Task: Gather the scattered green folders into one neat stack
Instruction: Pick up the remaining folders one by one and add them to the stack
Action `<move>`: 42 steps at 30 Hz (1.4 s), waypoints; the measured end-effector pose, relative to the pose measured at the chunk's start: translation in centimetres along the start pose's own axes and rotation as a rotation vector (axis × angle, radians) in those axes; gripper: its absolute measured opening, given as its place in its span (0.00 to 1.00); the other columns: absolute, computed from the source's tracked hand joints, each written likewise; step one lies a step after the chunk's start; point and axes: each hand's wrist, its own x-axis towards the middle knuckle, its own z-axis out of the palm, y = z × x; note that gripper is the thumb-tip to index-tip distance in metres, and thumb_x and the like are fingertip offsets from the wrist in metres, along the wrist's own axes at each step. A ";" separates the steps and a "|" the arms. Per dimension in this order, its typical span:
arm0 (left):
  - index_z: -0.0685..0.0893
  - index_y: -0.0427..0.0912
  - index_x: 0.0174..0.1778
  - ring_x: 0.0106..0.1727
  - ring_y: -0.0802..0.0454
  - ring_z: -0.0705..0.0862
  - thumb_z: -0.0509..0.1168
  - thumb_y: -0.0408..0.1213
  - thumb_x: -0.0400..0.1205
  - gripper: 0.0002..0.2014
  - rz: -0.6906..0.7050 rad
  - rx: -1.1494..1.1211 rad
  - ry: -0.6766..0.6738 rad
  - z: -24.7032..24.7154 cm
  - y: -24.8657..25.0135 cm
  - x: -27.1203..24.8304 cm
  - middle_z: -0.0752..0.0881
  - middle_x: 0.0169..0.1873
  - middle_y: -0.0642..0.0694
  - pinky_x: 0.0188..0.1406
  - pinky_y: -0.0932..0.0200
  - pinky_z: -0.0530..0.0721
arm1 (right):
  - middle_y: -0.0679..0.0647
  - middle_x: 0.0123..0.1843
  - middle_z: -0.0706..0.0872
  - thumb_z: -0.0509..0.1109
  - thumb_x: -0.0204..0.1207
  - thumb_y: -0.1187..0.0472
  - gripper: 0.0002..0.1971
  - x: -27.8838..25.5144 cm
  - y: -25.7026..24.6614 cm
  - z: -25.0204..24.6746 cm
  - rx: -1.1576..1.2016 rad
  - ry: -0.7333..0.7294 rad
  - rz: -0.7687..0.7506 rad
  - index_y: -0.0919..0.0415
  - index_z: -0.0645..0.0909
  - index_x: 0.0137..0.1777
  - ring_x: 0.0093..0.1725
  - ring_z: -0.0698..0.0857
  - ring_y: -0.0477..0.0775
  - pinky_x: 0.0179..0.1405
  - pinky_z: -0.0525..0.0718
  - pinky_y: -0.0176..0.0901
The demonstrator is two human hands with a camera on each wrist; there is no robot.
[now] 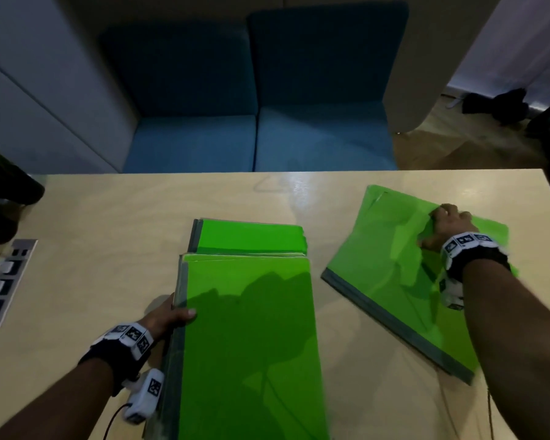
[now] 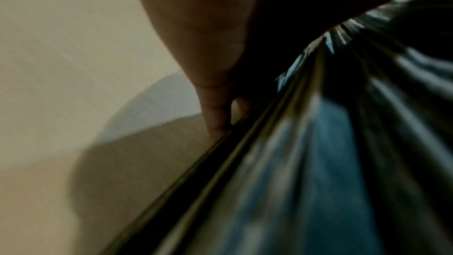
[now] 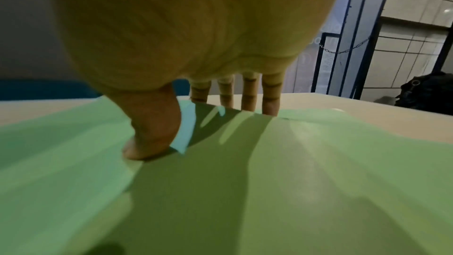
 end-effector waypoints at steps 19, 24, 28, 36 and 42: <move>0.68 0.38 0.78 0.69 0.35 0.78 0.81 0.67 0.37 0.72 -0.037 0.100 0.025 0.4 1.6 -2.2 0.79 0.69 0.35 0.72 0.41 0.73 | 0.57 0.47 0.91 0.77 0.73 0.61 0.15 -15.0 0.1 -7.2 1.078 0.364 -0.048 0.60 0.84 0.60 0.43 0.90 0.60 0.48 0.87 0.55; 0.68 0.37 0.78 0.59 0.42 0.81 0.72 0.55 0.62 0.49 -0.045 0.173 0.017 1.4 3.3 -4.5 0.81 0.66 0.37 0.55 0.57 0.76 | 0.57 0.44 0.93 0.78 0.71 0.62 0.17 -16.9 -7.0 -3.2 1.378 0.109 -0.036 0.66 0.85 0.59 0.44 0.91 0.62 0.49 0.88 0.61; 0.69 0.37 0.78 0.53 0.46 0.79 0.74 0.55 0.69 0.44 -0.037 0.147 0.018 1.3 3.1 -4.7 0.81 0.65 0.35 0.47 0.59 0.77 | 0.64 0.46 0.92 0.80 0.68 0.64 0.18 -19.2 -13.2 4.4 1.230 -0.130 -0.021 0.72 0.85 0.56 0.39 0.90 0.60 0.45 0.89 0.60; 0.60 0.39 0.81 0.78 0.43 0.69 0.47 0.91 0.35 0.81 0.052 0.364 -0.018 0.0 1.4 -3.3 0.69 0.78 0.39 0.70 0.59 0.67 | 0.50 0.57 0.82 0.69 0.80 0.50 0.15 -21.9 -17.3 6.0 0.788 -0.479 -0.133 0.50 0.72 0.62 0.56 0.80 0.55 0.46 0.80 0.44; 0.63 0.38 0.77 0.78 0.40 0.68 0.55 0.74 0.73 0.47 -0.007 0.300 -0.050 0.3 3.0 -4.6 0.72 0.72 0.37 0.66 0.59 0.70 | 0.61 0.72 0.77 0.70 0.78 0.49 0.34 -20.6 -19.6 7.6 0.613 -0.428 -0.146 0.64 0.60 0.76 0.67 0.79 0.61 0.55 0.77 0.43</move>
